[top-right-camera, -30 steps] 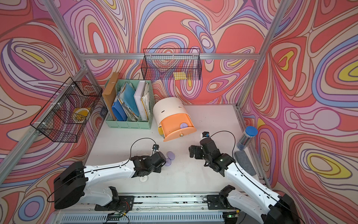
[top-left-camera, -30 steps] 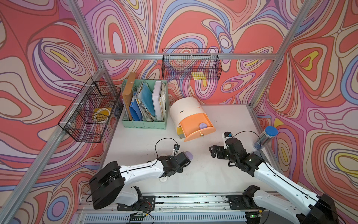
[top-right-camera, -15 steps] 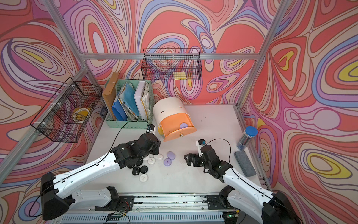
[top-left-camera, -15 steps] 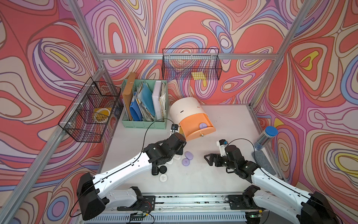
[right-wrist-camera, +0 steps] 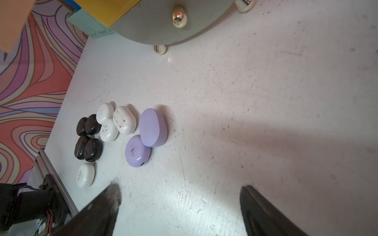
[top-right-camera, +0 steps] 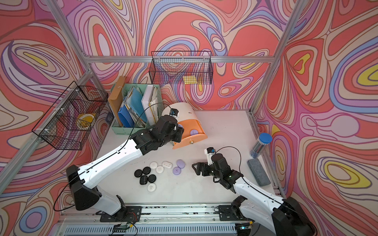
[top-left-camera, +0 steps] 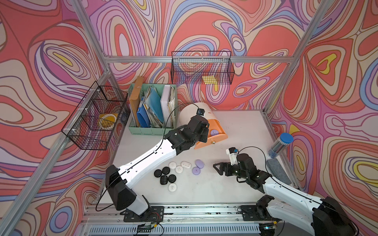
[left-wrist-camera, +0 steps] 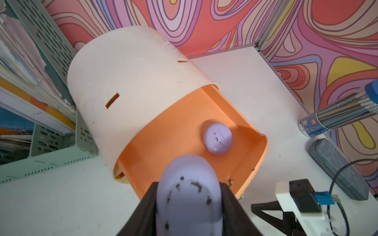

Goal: Put the bluetooth earphones in the drawer according to color
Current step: Place the bluetooth earphone in the drawer.

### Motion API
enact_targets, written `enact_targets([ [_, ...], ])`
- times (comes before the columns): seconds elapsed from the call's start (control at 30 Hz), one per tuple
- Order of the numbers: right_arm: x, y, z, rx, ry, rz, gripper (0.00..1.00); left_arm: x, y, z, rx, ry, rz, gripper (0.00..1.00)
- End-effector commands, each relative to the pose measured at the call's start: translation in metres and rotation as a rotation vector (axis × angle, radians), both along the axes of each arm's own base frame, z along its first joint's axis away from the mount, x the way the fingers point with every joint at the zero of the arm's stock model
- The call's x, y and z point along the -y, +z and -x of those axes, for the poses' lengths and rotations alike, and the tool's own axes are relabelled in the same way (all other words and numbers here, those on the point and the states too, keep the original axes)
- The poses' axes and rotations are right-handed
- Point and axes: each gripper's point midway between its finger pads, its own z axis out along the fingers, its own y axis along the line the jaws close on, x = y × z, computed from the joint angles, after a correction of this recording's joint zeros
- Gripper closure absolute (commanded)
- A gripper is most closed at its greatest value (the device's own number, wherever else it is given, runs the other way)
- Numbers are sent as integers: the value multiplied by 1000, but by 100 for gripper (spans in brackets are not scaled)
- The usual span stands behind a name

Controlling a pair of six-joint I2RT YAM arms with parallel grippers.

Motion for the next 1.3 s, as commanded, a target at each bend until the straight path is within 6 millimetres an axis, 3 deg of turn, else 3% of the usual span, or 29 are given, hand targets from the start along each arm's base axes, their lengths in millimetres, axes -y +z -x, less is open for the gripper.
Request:
enact_targets([
  [0.0, -3, -2, 0, 9, 1, -10, 8, 8, -9, -10, -35, -39, -24, 71],
  [0.2, -6, -7, 1, 17, -3, -20, 10, 12, -17, -21, -76, -44, -2, 48],
  [0.37, -12, -9, 1, 46, 10, -15, 12, 11, -6, -10, -86, -72, 48, 26],
  [0.5, -19, -9, 0, 81, 27, 7, 13, -1, 0, 2, -74, -63, 75, 13],
  [0.67, -31, -8, -1, 134, 57, 48, 17, -30, -6, 23, -41, -17, 120, 7],
  [0.9, -46, -13, -4, 203, 97, 141, 24, -91, -29, 53, 20, 112, 133, 1],
  [1.03, -56, -21, -7, 227, 111, 208, 29, -123, -56, 66, 40, 186, 99, 1],
  [1.27, -76, -46, -13, 239, 150, 331, 35, -150, -111, 77, 47, 246, 39, 1],
])
